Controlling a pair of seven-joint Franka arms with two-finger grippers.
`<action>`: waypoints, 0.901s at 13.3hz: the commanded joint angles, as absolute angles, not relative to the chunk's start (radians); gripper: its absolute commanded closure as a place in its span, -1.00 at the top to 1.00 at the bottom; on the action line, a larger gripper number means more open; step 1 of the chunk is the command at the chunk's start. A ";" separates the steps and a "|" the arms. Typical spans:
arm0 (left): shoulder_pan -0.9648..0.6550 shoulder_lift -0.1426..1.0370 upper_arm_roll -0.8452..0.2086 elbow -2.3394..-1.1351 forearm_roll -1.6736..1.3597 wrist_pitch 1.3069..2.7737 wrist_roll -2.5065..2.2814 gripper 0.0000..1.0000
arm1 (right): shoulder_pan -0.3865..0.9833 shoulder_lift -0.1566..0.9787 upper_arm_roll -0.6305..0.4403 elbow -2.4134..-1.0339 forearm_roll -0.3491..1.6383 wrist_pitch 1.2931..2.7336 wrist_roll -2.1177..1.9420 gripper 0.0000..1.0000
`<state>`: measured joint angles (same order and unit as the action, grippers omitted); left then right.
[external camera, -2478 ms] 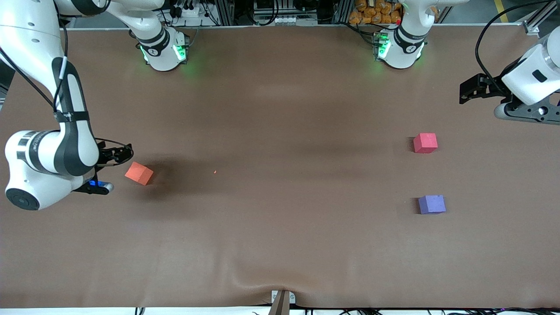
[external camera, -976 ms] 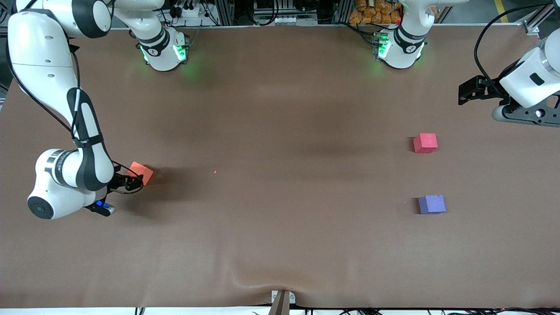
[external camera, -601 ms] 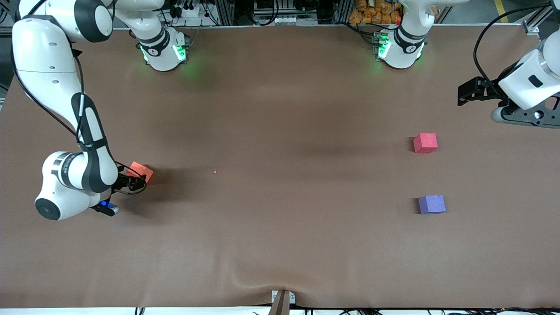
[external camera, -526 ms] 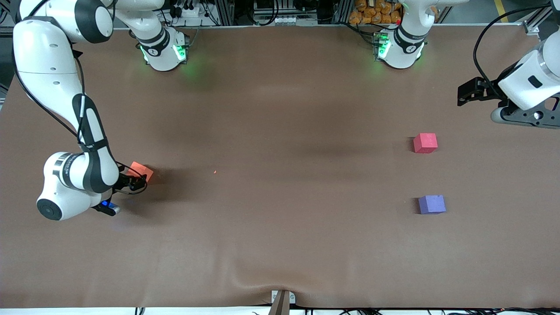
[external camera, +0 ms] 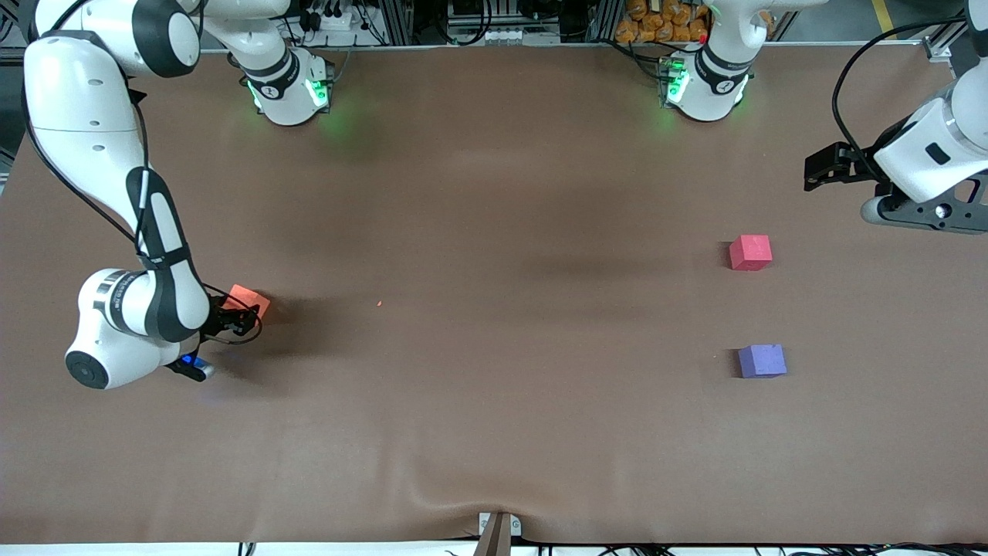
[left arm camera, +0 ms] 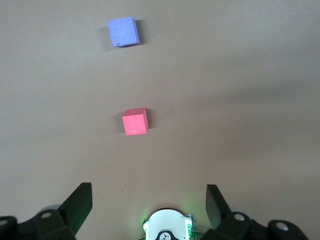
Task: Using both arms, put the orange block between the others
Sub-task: 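Lift the orange cube with the right gripper toward the table middle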
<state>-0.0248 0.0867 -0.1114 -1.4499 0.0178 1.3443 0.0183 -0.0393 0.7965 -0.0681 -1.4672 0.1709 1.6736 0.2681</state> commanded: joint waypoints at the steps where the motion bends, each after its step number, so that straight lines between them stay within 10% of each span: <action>1: -0.032 0.097 -0.109 -1.440 0.035 1.342 0.009 1.00 | -0.045 0.798 -0.058 -1.430 0.225 1.661 0.282 0.10; 12: -0.028 0.120 -0.107 -1.442 0.037 1.350 -0.012 1.00 | 0.015 0.772 -0.038 -1.345 0.460 1.617 0.279 0.01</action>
<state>-0.0245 0.1120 -0.1094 -1.4499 0.0178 1.3470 -0.0007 0.0032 0.7893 -0.0384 -1.3437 0.4415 1.6318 0.2680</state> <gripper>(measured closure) 0.000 0.480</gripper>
